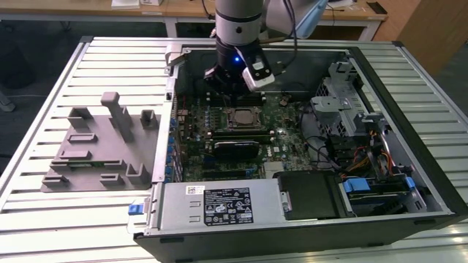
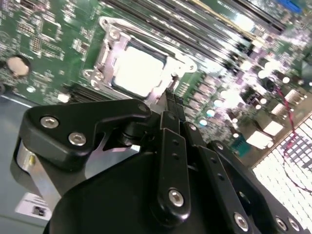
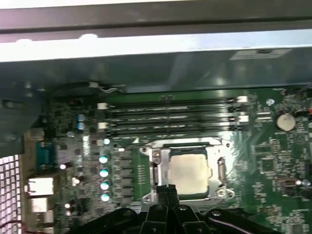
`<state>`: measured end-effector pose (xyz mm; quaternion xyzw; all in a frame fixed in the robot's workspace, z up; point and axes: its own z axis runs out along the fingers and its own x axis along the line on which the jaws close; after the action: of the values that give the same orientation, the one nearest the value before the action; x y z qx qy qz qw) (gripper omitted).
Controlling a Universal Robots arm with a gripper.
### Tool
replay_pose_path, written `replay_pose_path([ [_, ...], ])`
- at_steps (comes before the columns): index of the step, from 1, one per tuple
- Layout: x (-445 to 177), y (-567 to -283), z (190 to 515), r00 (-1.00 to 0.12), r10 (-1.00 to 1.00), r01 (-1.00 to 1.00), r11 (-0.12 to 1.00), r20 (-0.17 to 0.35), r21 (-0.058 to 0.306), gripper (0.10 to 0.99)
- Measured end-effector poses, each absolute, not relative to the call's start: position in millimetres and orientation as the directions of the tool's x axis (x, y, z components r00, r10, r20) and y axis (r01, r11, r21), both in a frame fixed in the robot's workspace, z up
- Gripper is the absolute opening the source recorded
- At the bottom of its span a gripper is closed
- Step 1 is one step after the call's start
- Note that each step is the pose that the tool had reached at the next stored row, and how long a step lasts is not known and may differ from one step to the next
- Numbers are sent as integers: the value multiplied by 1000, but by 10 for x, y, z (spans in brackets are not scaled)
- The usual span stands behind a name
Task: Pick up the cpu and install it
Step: 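Install the first cpu locking lever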
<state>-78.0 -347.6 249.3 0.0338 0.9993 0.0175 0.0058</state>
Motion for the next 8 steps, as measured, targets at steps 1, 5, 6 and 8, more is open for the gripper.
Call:
replay_pose_path([
  [1,-808,-3476,2493,-998,68,67,997,-10,35,106],
  [5,-921,-3476,2492,-998,68,67,997,-10,36,106],
  [6,-949,-3476,2492,-998,68,68,997,-10,36,106],
  [8,-1002,-3476,2492,-998,68,68,997,-10,38,106],
])
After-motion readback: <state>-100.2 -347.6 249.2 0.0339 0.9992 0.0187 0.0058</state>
